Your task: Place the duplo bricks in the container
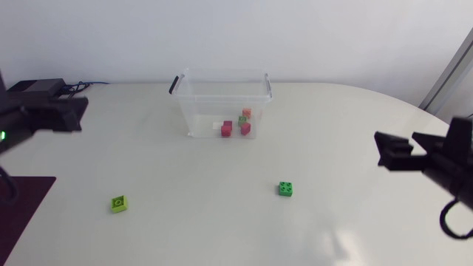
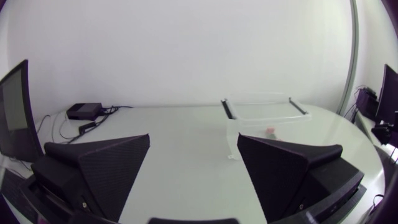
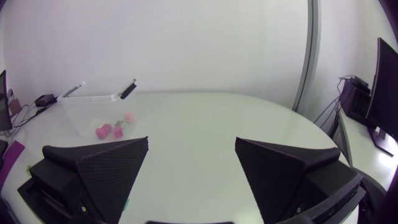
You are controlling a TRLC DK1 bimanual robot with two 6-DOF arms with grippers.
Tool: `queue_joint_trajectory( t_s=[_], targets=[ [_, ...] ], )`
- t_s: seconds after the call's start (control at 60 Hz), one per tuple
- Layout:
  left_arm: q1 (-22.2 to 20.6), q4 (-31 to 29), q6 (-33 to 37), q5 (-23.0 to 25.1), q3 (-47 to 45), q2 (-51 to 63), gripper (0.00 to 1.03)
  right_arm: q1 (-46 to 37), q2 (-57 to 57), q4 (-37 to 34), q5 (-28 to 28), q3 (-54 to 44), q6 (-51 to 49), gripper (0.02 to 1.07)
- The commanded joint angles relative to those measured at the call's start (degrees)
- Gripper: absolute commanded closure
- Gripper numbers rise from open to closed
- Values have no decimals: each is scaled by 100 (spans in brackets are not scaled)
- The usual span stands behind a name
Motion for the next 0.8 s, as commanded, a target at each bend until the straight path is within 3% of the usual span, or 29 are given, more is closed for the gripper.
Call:
queue_joint_trajectory(
  t_s=[0.0, 0.033, 0.067, 0.117, 0.15, 0.167, 0.217, 0.267, 0.333, 0.45, 0.6, 0.7, 0.783],
  targets=[
    [-6, -505, 1457, -186, 1140, 1871, 15, -129, 1678, -535, -118, 1138, 254, 6],
    [-173, -980, 2090, -547, 1553, 2434, 16, -6, 2021, -623, -100, 1341, 149, 6],
    [-209, -1779, 2380, -362, 2045, 3040, 16, 65, 2399, -799, 5, 1534, -45, 6],
    [152, -3177, 3557, 376, 2651, 3787, 12, 126, 2891, -930, 32, 1754, -256, 6],
    [451, -3634, 4313, 1229, 2722, 4095, 11, 232, 3278, -1071, 67, 1929, -555, 8],
    [486, -3687, 4533, 1308, 2695, 4130, 11, 276, 3471, -1264, 102, 2052, -818, 9],
    [574, -3432, 5034, 1246, 2396, 4236, 11, 346, 4104, -1748, 128, 2404, -1864, 11],
    [714, -3115, 5570, 1167, 2062, 4359, 11, 372, 4658, -2196, 111, 2685, -2154, 11],
    [925, -3054, 6168, 1150, 1843, 4526, 11, 390, 4948, -2486, -373, 2685, -2726, 11],
    [1215, -3107, 7301, 1176, 1333, 4605, 11, 715, 4570, -1686, -1005, 1973, -3358, 7],
    [1189, -3529, 8400, 1238, 498, 4429, 11, 1489, 4877, -1765, -1111, 1841, -3842, 7],
    [943, -3309, 8470, 1238, 208, 4631, 11, 1998, 5150, -1669, -1111, 1798, -4000, 7],
    [609, -2676, 8356, 1167, -65, 4991, 12, 2315, 5431, -1440, -1093, 1798, -4035, 7]
  ],
)
